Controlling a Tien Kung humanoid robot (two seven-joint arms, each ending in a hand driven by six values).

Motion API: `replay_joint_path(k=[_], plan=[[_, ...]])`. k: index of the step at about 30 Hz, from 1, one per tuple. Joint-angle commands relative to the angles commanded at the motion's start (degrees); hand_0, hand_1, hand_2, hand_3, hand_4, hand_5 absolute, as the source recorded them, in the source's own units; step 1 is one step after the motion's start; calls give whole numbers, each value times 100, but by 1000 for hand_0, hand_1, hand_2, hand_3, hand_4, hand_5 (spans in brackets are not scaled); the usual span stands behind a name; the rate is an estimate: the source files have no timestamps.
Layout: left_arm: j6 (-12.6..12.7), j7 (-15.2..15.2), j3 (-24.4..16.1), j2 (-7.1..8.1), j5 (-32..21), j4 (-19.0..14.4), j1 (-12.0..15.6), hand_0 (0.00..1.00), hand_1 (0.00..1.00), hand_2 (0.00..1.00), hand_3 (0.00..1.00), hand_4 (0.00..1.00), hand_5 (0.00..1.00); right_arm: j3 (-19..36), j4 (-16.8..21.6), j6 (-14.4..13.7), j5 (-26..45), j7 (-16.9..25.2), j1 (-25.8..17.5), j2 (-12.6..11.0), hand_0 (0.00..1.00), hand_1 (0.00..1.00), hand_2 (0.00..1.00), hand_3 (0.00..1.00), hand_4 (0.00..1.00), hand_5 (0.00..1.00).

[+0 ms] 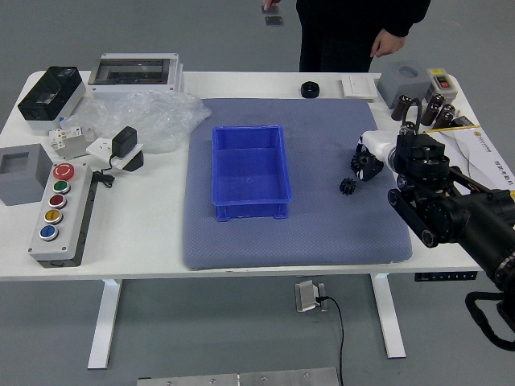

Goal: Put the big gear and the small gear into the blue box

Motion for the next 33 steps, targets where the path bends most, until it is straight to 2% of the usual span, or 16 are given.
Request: replay_joint_path(k=[3, 4, 9, 10, 15, 16, 33], plan=[[-2, -1, 2, -1, 5, 0, -3, 831, 793, 783, 764, 671, 362, -3, -23, -33, -19, -12, -3, 11, 660, 599, 666, 675, 670, 270], [-3, -1, 1, -1, 7, 0, -4, 831, 793, 783, 763, 670, 362, 0, -32, -54, -29, -18, -5, 16, 604, 543, 609, 652, 621, 319], [-5, -1, 1, -1, 18, 0, -5, 831, 793, 783, 763, 670, 362, 18, -61, -203, -95, -48, -12, 44, 604, 543, 609, 652, 621, 319], [-6, -1, 0, 0, 20, 0, -4, 831, 793, 783, 764, 670, 362, 28, -62, -245, -112, -55, -12, 48, 552, 494, 557, 623, 556, 349], [-8, 4, -12, 1, 40, 0, 0, 831, 793, 783, 764, 670, 362, 71, -40, -411, -145, -90, -6, 52, 552, 494, 557, 623, 556, 349], [-8, 4, -14, 1, 43, 0, 1, 831, 793, 783, 763, 670, 362, 77, -32, -433, -145, -96, -3, 50, 509, 456, 514, 578, 531, 330], [-2, 9, -37, 10, 48, 0, 4, 831, 793, 783, 763, 670, 362, 132, 201, -443, -87, -170, 9, -77, 482, 439, 495, 556, 551, 326]])
